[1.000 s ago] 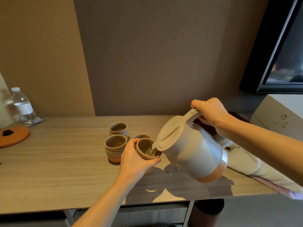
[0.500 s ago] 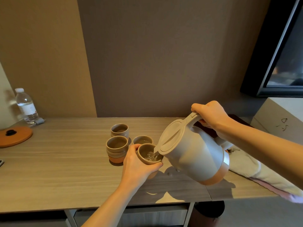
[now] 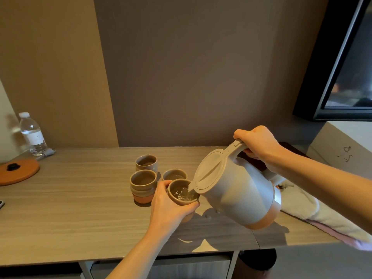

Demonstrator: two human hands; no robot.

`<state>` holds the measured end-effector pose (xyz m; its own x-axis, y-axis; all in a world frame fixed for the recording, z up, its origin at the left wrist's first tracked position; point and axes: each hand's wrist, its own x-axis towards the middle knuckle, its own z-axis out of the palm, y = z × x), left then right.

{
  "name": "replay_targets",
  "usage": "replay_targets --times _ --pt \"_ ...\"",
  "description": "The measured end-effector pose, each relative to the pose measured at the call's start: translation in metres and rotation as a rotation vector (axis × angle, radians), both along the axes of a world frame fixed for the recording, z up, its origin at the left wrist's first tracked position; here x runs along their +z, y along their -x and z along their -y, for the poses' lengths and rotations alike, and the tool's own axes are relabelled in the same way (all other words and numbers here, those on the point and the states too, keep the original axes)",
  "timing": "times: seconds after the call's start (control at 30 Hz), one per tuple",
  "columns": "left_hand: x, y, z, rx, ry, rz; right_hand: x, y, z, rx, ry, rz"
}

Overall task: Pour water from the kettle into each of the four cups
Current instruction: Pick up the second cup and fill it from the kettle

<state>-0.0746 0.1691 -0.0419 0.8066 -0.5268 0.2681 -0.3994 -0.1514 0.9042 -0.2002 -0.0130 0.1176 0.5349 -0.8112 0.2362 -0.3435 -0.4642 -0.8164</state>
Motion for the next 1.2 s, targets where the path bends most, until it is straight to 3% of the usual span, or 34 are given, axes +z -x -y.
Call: replay_targets --times 0.57,1.2 --pt "0.001 0.006 -0.001 0.029 0.02 -0.031 -0.003 0.006 -0.001 -0.013 -0.032 0.022" --pt "0.035 -0.007 0.007 0.046 0.071 -0.045 -0.008 0.027 0.002 -0.06 -0.389 0.346"
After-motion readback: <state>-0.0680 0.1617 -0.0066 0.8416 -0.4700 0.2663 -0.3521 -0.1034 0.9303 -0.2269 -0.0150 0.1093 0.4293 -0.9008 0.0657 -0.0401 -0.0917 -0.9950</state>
